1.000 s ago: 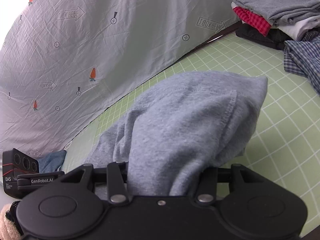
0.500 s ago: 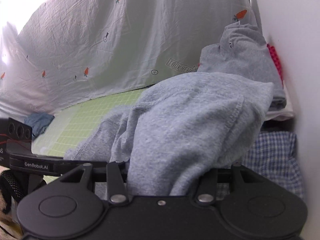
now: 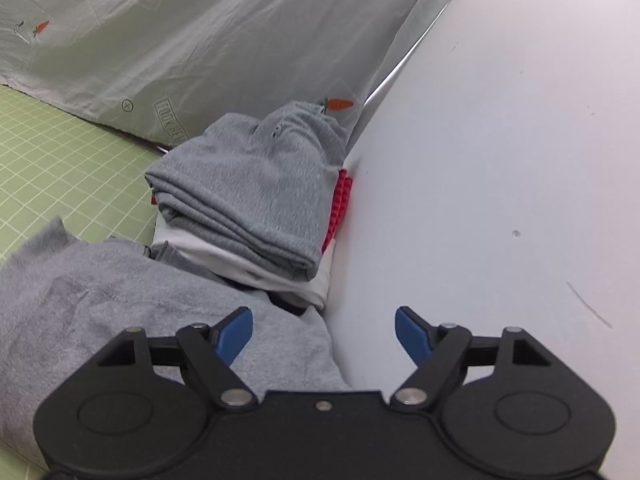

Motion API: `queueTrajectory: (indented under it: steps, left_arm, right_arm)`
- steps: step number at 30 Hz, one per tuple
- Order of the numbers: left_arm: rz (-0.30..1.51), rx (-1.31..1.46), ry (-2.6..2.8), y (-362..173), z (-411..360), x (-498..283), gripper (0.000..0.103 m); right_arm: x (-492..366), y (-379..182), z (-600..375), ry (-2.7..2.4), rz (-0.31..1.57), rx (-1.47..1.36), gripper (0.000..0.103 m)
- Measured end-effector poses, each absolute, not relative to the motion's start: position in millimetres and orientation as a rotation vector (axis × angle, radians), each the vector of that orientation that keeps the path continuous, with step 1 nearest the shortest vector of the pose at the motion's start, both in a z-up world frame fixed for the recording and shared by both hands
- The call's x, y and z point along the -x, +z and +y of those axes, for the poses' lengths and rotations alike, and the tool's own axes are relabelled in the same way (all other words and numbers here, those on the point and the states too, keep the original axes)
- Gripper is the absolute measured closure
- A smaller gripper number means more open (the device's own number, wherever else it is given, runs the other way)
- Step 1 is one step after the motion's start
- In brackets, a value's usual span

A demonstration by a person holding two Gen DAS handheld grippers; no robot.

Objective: Fold clothes
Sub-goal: 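Lower the folded hoodie beside the stack and open both grippers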

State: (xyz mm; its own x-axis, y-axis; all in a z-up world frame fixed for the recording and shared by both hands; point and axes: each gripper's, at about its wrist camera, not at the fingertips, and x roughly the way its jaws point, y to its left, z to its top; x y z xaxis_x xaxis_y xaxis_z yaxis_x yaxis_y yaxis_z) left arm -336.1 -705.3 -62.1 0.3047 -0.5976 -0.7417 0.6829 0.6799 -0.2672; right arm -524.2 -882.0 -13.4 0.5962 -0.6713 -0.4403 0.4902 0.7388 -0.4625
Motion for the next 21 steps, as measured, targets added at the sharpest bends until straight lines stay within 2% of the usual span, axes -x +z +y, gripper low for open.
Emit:
queueTrajectory:
  steps: [7, 11, 15, 16, 18, 21]
  left_arm:
    - [1.073, -0.189, -0.759, -113.8, -720.5, 329.8, 0.032]
    - [1.095, -0.172, -0.744, -126.5, -714.3, 330.6, 0.028]
    - [1.031, -0.185, -0.747, -109.6, -704.0, 331.2, 0.027]
    - [1.008, -0.177, -0.746, -102.8, -700.1, 331.7, 0.027]
    - [0.945, -0.14, -0.741, -83.7, -690.7, 333.3, 0.022]
    - [0.808, -0.074, -0.737, -50.6, -677.0, 342.3, 0.006]
  right_arm:
    - [507.9, -83.5, -930.7, -0.603, 0.742, -0.169, 0.02]
    - [508.8, -103.3, -938.0, -0.604, 0.75, -0.21, 0.012]
    - [510.5, -98.2, -931.6, -0.612, 0.737, -0.199, 0.011]
    - [511.6, -93.5, -929.1, -0.613, 0.729, -0.195, 0.007]
    - [515.5, -82.3, -921.5, -0.619, 0.699, -0.187, 0.002]
    - [528.2, -59.6, -904.2, -0.633, 0.598, -0.184, 0.002]
